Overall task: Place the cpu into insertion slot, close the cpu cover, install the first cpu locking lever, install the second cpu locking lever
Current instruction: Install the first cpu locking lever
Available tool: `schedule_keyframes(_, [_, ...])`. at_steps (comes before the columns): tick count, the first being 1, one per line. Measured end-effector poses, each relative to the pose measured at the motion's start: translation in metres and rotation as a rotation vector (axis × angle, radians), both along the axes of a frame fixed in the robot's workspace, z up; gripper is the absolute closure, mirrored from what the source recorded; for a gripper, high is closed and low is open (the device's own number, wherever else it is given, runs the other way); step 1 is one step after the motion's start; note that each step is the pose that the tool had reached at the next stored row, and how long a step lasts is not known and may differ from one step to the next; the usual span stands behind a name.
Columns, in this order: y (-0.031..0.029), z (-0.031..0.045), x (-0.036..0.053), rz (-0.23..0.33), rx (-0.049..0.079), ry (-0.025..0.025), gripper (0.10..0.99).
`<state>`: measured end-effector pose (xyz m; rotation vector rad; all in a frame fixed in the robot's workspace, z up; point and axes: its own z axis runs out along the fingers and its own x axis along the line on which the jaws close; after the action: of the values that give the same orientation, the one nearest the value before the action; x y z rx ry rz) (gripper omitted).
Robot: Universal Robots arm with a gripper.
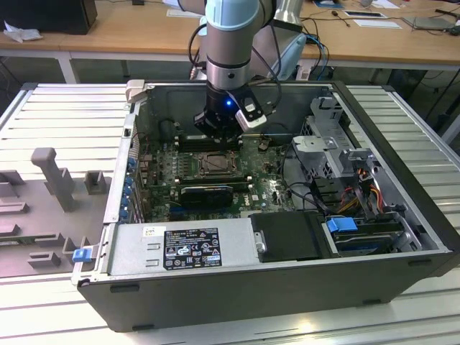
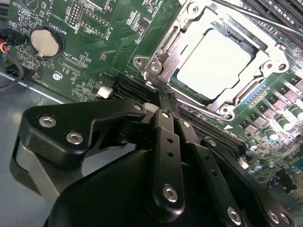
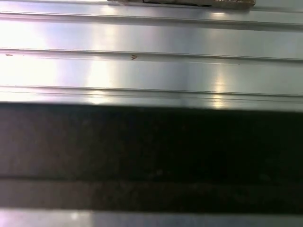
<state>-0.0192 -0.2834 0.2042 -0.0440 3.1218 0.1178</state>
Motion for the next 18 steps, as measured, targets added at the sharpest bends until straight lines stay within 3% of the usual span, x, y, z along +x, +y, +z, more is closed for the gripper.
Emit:
schedule_keyframes(6, [-0.0033, -0.0017, 0.0, 0.0, -0.001, -0.0002, 0.98])
schedule_keyframes(8, [-0.0034, -0.0025, 0.0, 0.0, 0.004, -0.0001, 0.98])
schedule_keyframes(10, [-0.0034, -0.0028, 0.0, 0.0, 0.019, -0.0002, 0.98])
schedule_keyframes(11, [-0.0033, -0.0023, 0.0, 0.0, 0.021, -0.0002, 0.98])
schedule_keyframes(14, [-0.0033, 0.0067, 0.0, 0.0, 0.021, -0.0002, 0.98])
schedule_keyframes(15, [-0.0034, 0.0128, 0.0, 0.0, 0.021, -0.0002, 0.98])
schedule_keyframes(18, [-0.0046, 0.0152, 0.0001, 0.0, 0.021, -0.0002, 0.98])
